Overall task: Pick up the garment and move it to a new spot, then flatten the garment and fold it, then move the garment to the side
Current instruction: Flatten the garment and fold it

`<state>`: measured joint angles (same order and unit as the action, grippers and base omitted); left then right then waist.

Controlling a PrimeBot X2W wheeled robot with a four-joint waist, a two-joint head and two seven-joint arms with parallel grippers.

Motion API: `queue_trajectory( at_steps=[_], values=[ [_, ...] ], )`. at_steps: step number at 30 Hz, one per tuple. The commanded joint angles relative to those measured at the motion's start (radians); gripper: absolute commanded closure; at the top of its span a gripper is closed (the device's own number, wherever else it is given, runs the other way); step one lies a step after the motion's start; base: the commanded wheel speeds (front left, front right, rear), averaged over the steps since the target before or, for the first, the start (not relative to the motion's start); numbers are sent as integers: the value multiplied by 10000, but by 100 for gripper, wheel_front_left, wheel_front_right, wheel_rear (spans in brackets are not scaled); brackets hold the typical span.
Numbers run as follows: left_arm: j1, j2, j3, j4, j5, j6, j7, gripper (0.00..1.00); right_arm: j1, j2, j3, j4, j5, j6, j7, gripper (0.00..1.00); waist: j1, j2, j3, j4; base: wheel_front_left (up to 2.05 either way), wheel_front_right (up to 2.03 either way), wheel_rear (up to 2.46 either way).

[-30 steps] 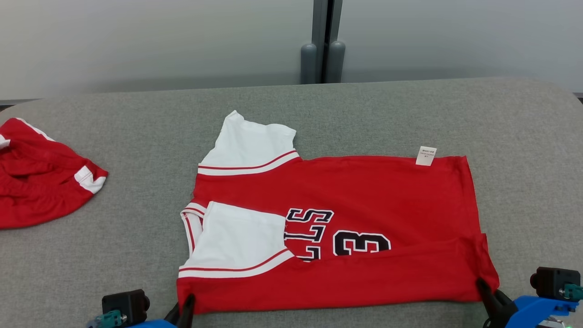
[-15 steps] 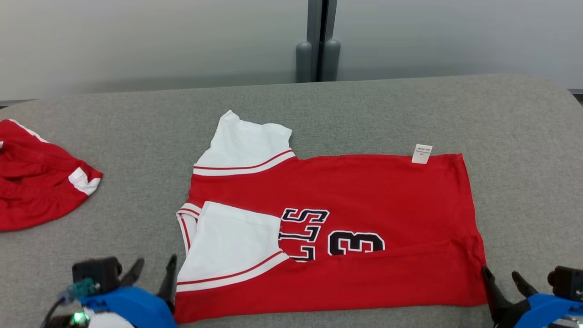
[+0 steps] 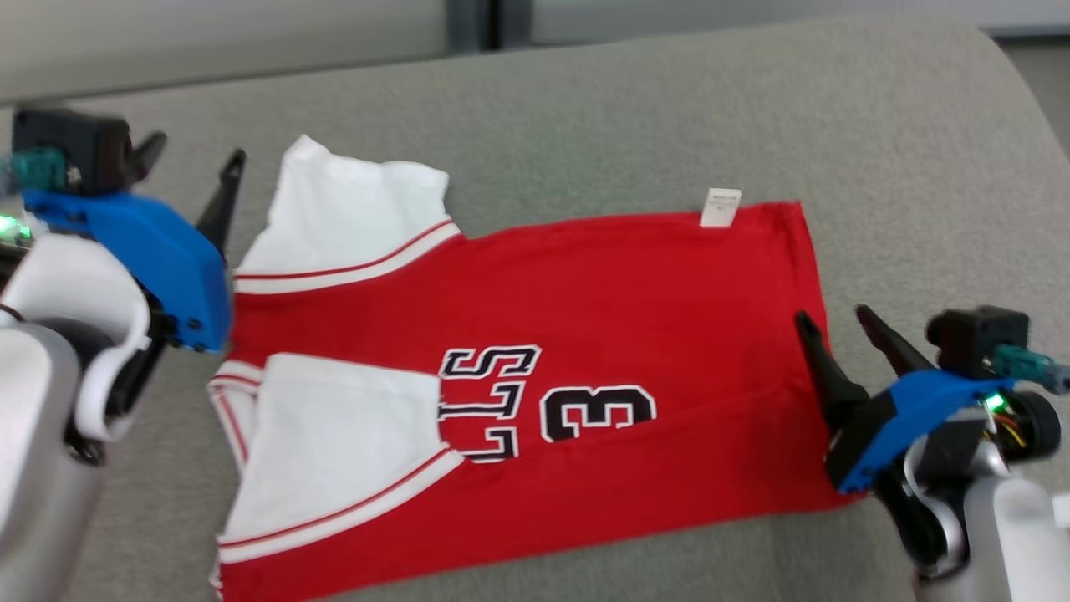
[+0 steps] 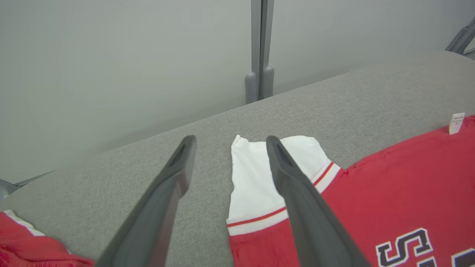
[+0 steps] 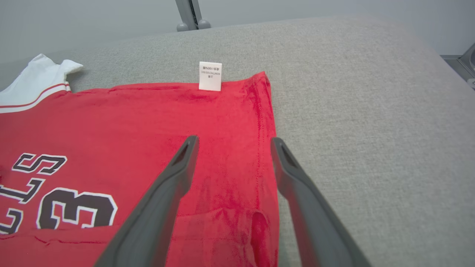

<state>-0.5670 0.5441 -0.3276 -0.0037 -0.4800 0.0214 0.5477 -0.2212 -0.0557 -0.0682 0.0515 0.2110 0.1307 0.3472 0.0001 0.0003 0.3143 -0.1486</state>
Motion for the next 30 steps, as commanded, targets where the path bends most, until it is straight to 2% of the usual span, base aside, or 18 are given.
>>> queue_trajectory(
  at_steps=[1, 7, 13, 21, 25, 26, 27, 28, 29, 30],
  values=[
    [-421, 113, 1, 245, 64, -96, 142, 0, -377, -44, 96, 105, -22, 1, -24, 0, -1, -3, 221, -78, 0, 0, 0],
    [-1928, 244, 124, 1625, -106, -297, 874, 0, -1964, 12, 1149, 812, 233, 1, -447, 0, -1, -3, 1402, -982, 0, 0, 0],
    [-2440, 374, 372, 2578, -300, -123, 1240, 0, -2907, 31, 1973, 1468, 608, 1, -1007, 0, -1, -3, 2274, -1623, 0, 0, 0],
    [-2290, 717, 532, 3063, -208, 133, 1232, 0, -3407, 40, 2412, 2058, 814, 1, -1609, 0, -1, -3, 2704, -1991, 0, 0, 0],
    [-2210, 619, 455, 3017, -413, -20, 1373, 0, -3588, 44, 2424, 2224, 841, 1, -1722, 0, -1, -3, 2711, -1977, 0, 0, 0],
    [-2229, 584, 413, 2942, -447, -50, 1346, 33, -3616, 44, 2393, 2266, 844, 1, -1739, 0, -1, -3, 2692, -1939, 0, 0, 0],
    [-2245, 568, 387, 2891, -474, -105, 1306, 53, -3644, 44, 2368, 2316, 833, 1, -1747, 0, -1, -3, 2666, -1897, 0, 0, 0],
    [-2255, 547, 357, 2833, -477, -165, 1262, 78, -3689, 29, 2349, 2379, 793, 1, -1726, 0, -1, -3, 2627, -1845, 0, 0, 0],
    [-2245, 488, 318, 2793, -492, -233, 1220, 97, -3748, -20, 2294, 2440, 748, 1, -1720, 0, -1, -3, 2568, -1776, 0, 0, 0],
    [-2220, 428, 270, 2752, -526, -294, 1176, 100, -3805, -72, 2247, 2497, 717, 1, -1698, 0, -1, -3, 2508, -1706, 0, 0, 0]
  ],
)
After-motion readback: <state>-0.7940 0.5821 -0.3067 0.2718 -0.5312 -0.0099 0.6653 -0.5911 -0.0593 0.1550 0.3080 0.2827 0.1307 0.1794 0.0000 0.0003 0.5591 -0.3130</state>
